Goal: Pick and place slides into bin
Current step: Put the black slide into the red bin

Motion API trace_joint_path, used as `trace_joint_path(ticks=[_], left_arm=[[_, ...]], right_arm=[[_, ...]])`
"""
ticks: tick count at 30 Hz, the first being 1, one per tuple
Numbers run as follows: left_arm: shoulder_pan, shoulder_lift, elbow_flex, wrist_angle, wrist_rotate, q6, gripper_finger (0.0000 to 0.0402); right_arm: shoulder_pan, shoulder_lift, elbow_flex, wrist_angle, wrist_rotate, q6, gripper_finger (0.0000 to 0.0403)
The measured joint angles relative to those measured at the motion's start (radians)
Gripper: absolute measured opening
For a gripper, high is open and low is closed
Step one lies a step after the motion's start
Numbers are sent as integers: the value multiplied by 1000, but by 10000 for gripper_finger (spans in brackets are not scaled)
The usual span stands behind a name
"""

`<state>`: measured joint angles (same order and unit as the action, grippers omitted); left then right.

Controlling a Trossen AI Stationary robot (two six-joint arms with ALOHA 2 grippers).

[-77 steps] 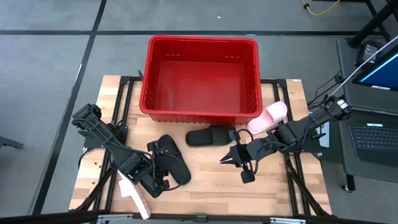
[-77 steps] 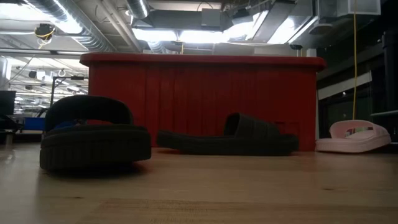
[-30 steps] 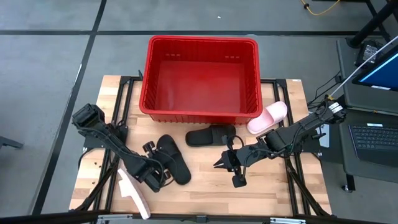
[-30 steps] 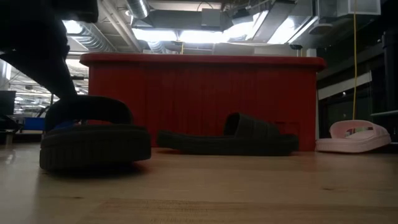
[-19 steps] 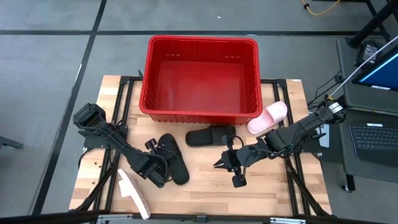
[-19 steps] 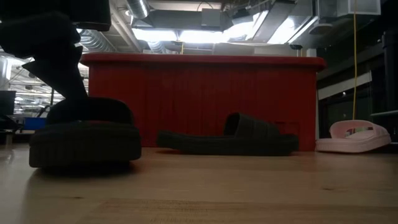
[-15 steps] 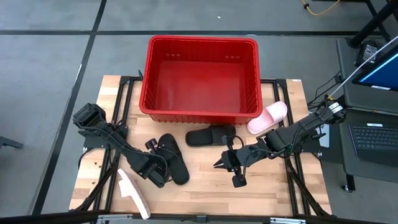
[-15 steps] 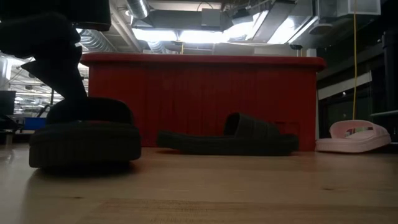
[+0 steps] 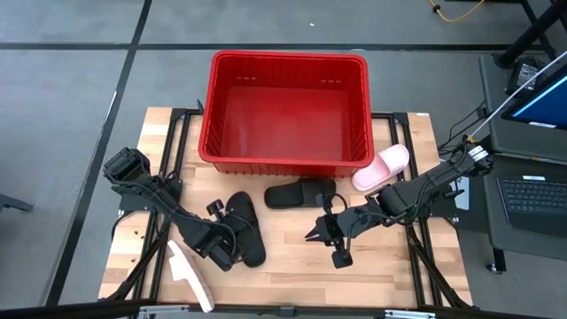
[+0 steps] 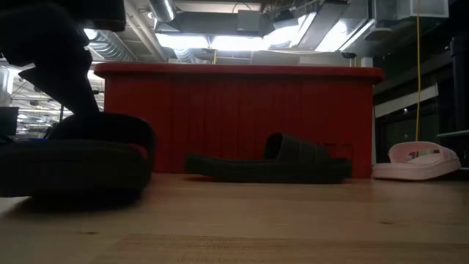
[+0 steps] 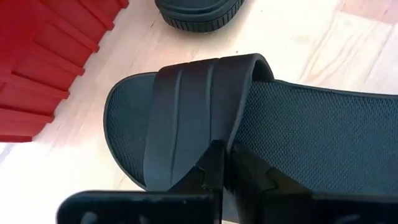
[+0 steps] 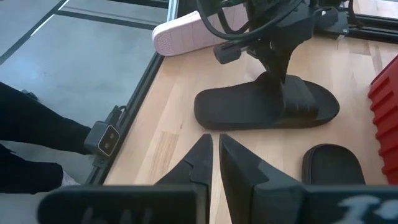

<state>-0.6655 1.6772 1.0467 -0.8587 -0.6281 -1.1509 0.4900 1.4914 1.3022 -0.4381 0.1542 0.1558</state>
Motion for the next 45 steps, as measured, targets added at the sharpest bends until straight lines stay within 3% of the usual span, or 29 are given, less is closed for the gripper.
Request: trace_joint_path(ticks=[16, 25, 31, 40, 45], left_arm=[[-15, 1, 248, -16, -6, 179, 4], [-15, 1, 422, -96, -171, 334, 3], [-15, 1, 525, -150, -259, 461, 3], [24, 1, 696, -207, -348, 614, 3], [55, -6, 740, -219, -416, 775, 3]], right_arm=[[1, 0, 0, -1, -73, 26, 32], [0, 0, 0, 6, -72, 26, 30], [22, 0, 17, 38, -69, -27, 5], [30, 0, 120, 23, 63, -194, 6], [30, -11, 158, -14, 266, -227, 8]])
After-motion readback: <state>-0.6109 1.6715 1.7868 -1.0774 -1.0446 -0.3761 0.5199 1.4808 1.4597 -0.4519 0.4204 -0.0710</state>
